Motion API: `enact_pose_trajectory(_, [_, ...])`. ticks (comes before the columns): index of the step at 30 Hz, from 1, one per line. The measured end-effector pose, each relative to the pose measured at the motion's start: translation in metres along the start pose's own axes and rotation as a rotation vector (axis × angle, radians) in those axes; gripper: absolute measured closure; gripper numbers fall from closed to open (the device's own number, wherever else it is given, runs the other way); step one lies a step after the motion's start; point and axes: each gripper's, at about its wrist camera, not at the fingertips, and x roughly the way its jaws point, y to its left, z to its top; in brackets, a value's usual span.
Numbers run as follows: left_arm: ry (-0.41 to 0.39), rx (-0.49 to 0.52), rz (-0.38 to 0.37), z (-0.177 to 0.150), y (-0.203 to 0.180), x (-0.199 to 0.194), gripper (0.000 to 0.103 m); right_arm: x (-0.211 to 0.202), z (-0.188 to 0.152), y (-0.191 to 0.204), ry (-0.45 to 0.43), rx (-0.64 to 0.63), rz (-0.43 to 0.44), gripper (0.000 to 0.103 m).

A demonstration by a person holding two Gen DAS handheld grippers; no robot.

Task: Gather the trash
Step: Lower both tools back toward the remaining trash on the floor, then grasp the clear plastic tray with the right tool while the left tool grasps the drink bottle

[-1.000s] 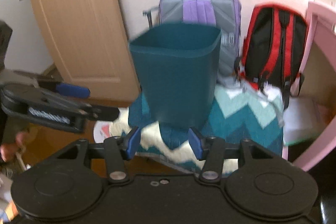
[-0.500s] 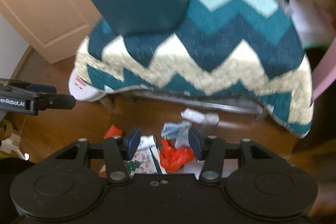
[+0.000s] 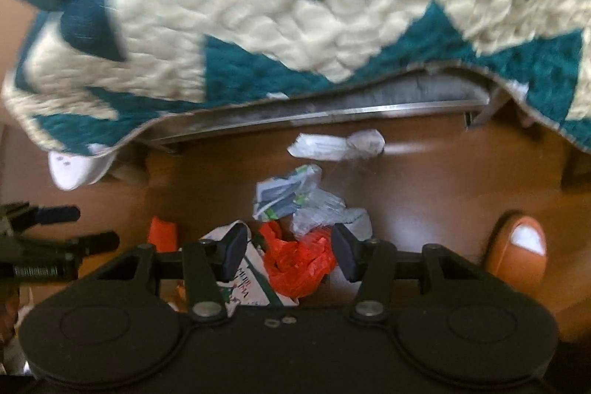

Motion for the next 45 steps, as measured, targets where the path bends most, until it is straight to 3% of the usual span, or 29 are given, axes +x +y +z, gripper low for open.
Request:
enact_pose_trajectory(8, [0.124,-0.006,-0.030,-0.007,0.031,0.097,0.018,0.088,0.020,-0.013,0.086,0.182,-0.092,0.052])
enact_pose_trajectory(16, [0.194,0.019,-0.080,-0.028,0.038,0.160,0.018,0.145,0.029,-0.011,0.143,0.209,-0.195,0.052])
enact_pose_trajectory(21, [0.212,0.072,-0.077,-0.033,0.033,0.184,0.018,0.169,0.033,-0.008,0.165,0.187,-0.279,0.052])
enact_pose_trajectory(28, [0.207,0.071,-0.086,-0.037,0.033,0.200,0.018,0.196,0.037,-0.004,0.178,0.179,-0.338,0.052])
enact_pose_trajectory(32, [0.205,0.070,-0.092,-0.037,0.035,0.213,0.018,0.211,0.034,-0.006,0.208,0.173,-0.352,0.052])
enact_pose_trajectory(41, [0.219,0.224,-0.090,-0.045,0.020,0.234,0.019,0.230,0.032,-0.010,0.235,0.140,-0.338,0.053])
enact_pose_trajectory(45, [0.215,0.204,-0.109,-0.046,0.024,0.238,0.025,0.235,0.033,-0.011,0.232,0.129,-0.333,0.053])
